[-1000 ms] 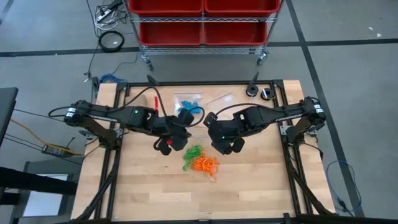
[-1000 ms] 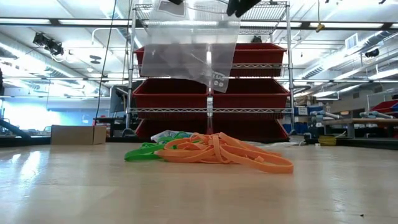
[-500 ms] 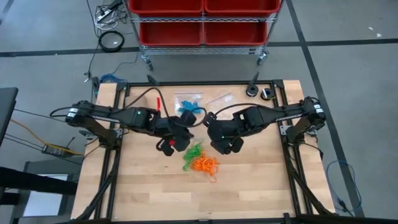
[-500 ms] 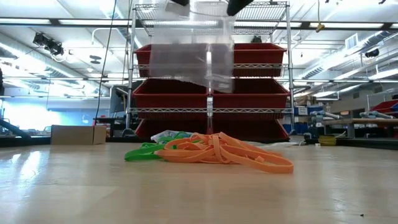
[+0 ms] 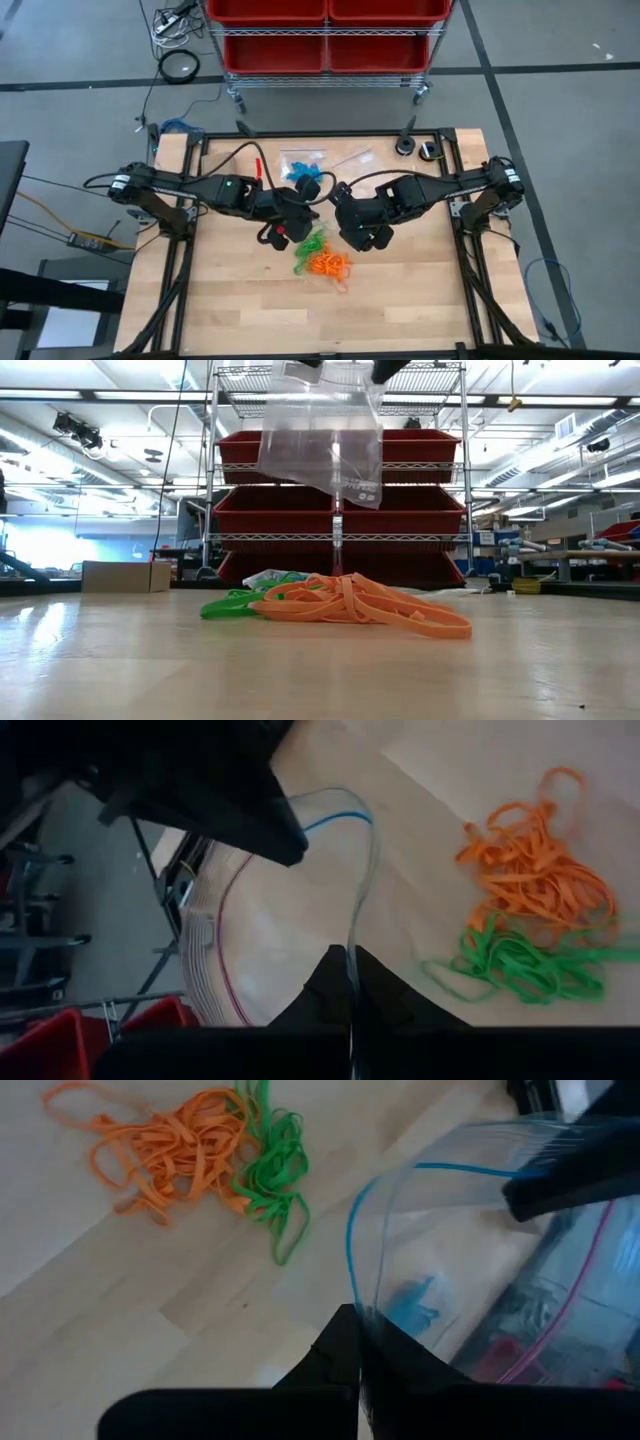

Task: Sort rubber bands
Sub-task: Put the green rubber band into the bottom transparent zip bag

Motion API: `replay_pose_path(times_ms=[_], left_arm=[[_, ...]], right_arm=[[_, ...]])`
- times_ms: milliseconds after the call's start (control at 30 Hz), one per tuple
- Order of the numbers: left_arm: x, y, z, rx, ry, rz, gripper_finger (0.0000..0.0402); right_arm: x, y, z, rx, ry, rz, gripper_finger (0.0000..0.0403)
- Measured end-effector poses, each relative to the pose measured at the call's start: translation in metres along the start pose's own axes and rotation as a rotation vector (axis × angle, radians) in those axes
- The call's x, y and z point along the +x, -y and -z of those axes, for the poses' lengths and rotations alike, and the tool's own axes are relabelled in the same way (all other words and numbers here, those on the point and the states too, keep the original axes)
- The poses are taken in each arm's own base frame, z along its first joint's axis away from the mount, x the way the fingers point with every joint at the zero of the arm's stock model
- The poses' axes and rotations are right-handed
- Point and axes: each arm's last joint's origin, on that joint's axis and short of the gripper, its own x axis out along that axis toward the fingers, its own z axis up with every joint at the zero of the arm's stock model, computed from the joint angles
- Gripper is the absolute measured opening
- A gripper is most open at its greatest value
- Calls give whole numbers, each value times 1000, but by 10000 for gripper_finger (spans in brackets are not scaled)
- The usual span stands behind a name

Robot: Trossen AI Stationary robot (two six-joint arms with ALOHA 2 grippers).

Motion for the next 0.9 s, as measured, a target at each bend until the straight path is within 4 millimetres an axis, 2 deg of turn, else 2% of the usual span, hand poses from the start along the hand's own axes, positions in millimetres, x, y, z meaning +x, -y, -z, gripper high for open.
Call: replay_pose_path(times_ms=[233, 467, 667, 900], left_arm=[[-6, -4, -2, -22, 29, -41, 0], [-24, -13, -3, -90, 111, -105, 0], [-10, -6, -2, -87, 152, -105, 0], [4, 4, 9, -123, 152, -4, 13]], right_arm=[[-4, -2, -1, 47, -16, 27, 0], [-27, 5, 1, 96, 76, 136, 0], [-27, 9, -4, 95, 146, 152, 0], [-24, 9, -4, 84, 149, 131, 0]])
